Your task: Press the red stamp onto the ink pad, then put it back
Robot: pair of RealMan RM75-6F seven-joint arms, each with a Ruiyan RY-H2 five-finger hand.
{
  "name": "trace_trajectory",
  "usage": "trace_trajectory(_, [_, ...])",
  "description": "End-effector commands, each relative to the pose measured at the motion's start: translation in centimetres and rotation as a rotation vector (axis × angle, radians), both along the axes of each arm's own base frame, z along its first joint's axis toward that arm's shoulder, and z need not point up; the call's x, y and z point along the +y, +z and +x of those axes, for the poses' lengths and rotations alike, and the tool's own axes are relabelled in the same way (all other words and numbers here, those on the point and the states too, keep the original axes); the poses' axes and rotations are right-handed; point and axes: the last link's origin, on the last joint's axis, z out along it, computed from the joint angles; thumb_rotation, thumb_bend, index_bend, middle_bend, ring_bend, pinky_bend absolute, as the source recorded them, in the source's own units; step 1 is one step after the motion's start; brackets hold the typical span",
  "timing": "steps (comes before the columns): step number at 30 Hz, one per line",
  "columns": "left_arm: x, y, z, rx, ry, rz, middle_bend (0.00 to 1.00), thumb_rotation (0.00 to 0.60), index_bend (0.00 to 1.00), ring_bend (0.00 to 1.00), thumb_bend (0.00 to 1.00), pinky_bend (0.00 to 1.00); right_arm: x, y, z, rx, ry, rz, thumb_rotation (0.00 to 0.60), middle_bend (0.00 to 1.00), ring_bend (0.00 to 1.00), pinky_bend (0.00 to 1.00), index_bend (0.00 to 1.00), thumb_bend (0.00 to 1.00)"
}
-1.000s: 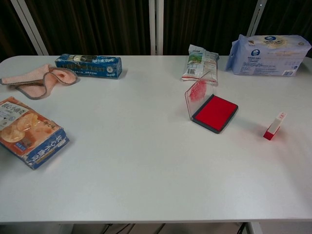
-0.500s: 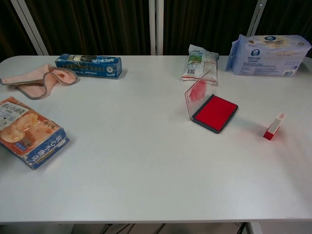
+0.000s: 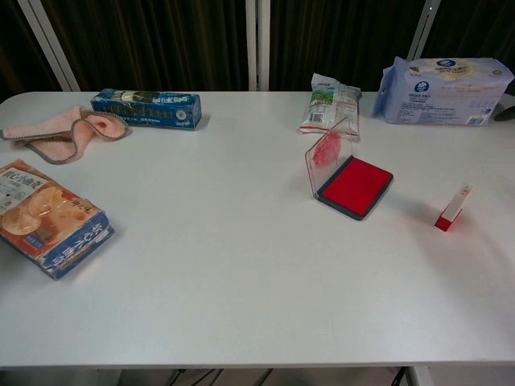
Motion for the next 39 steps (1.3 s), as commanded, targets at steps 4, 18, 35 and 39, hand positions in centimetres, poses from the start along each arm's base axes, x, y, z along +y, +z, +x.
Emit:
trace_trajectory(4, [-0.1, 0.1, -0.3, 0.002, 0.010, 0.003, 0.07, 0.597, 0.04, 0.08, 0.01, 0.18, -0.9, -2.5, 0.3, -0.060, 0.001, 0.147, 0.600, 0.21, 0.72, 0.87, 0.21, 0.14])
trace_trajectory(18, [-0.2, 0.0, -0.5, -0.002, 0.005, -0.001, 0.07, 0.576, 0.04, 0.08, 0.02, 0.18, -2.5, -5.3, 0.3, -0.167, 0.061, 0.155, 0.600, 0.30, 0.72, 0.87, 0.33, 0.14])
trace_trajectory(35, [0.0, 0.3, -0.4, -0.001, 0.000, -0.008, 0.07, 0.522, 0.04, 0.08, 0.01, 0.18, -3.3, -7.8, -0.4, -0.265, 0.083, 0.157, 0.600, 0.41, 0.73, 0.88, 0.43, 0.18])
trace_trajectory(39, [-0.1, 0.3, -0.2, -0.001, -0.006, -0.007, 0.07, 0.525, 0.04, 0.08, 0.01, 0.18, -3.5, -8.0, -0.3, -0.264, 0.096, 0.160, 0.600, 0.42, 0.73, 0.88, 0.45, 0.18])
